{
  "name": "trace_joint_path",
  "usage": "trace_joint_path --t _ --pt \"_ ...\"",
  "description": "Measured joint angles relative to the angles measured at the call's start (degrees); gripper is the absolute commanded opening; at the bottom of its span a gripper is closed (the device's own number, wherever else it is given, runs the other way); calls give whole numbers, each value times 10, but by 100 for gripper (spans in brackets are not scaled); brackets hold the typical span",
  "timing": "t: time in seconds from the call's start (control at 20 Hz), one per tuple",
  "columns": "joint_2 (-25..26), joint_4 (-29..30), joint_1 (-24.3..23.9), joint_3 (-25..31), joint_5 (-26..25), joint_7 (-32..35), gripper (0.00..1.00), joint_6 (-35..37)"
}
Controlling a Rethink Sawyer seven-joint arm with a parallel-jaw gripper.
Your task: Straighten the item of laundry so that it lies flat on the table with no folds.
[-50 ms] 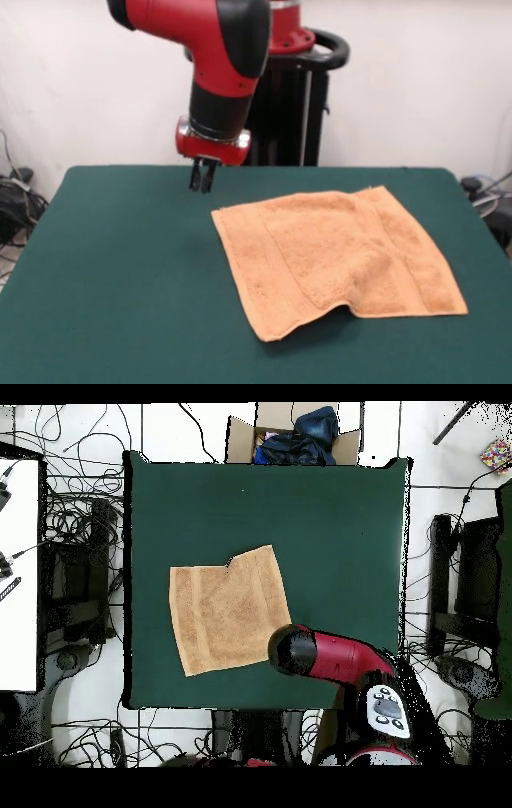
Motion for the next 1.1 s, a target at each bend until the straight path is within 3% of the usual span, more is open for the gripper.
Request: trace_joint_path --t 0.3,0.5,0.75,1.1 --pt "3 11 -8 39 0 0 0 -14" --pt "32 18 -1 53 0 0 0 -65" --pt "85 18 17 53 1 0 0 -148" --pt "115 11 63 25 16 0 0 -182"
